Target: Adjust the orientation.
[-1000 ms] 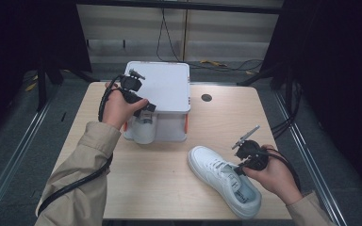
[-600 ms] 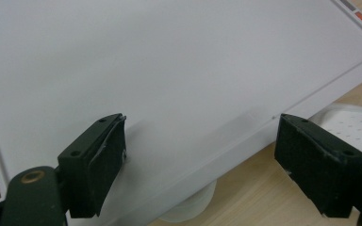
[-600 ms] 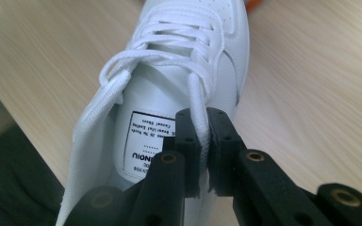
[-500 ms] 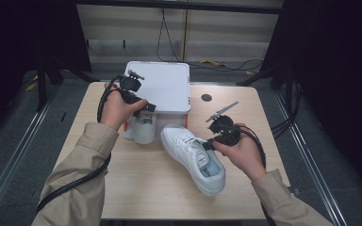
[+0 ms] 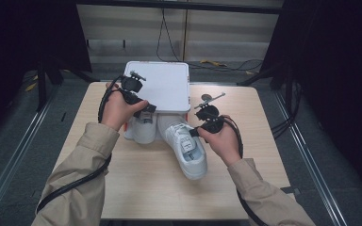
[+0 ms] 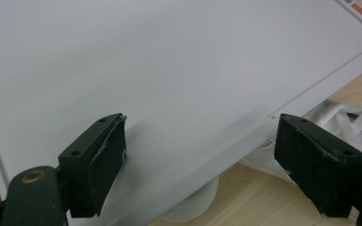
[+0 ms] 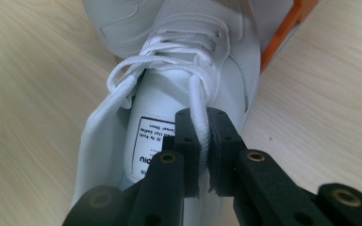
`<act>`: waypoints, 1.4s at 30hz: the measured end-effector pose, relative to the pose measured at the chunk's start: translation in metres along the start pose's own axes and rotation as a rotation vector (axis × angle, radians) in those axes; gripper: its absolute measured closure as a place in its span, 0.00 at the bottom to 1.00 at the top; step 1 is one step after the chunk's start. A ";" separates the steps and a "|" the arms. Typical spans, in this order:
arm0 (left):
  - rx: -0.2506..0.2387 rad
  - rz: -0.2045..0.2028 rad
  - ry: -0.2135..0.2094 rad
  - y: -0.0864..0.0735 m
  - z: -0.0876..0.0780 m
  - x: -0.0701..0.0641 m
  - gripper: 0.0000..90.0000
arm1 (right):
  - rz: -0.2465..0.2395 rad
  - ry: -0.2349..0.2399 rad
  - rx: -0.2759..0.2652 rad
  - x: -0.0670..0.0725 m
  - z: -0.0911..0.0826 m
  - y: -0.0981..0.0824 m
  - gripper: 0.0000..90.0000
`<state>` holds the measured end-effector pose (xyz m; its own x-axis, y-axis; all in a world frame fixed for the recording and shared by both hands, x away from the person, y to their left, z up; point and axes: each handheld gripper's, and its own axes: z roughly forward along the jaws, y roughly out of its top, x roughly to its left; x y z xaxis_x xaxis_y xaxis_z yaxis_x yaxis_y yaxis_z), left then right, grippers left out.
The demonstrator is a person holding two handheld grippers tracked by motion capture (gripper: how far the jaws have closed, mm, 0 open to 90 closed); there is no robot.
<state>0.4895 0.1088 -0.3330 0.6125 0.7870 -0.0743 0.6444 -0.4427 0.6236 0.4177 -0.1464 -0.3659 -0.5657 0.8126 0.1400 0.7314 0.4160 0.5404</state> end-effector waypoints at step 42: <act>0.025 0.037 0.047 0.003 0.002 -0.006 0.26 | -0.215 -0.001 0.251 0.021 0.027 -0.093 0.41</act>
<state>0.4889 0.1014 -0.3325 0.6145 0.7888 -0.0149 0.6335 -0.4821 0.6052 0.3485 -0.1573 -0.4350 -0.7169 0.6958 0.0441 0.6665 0.6654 0.3361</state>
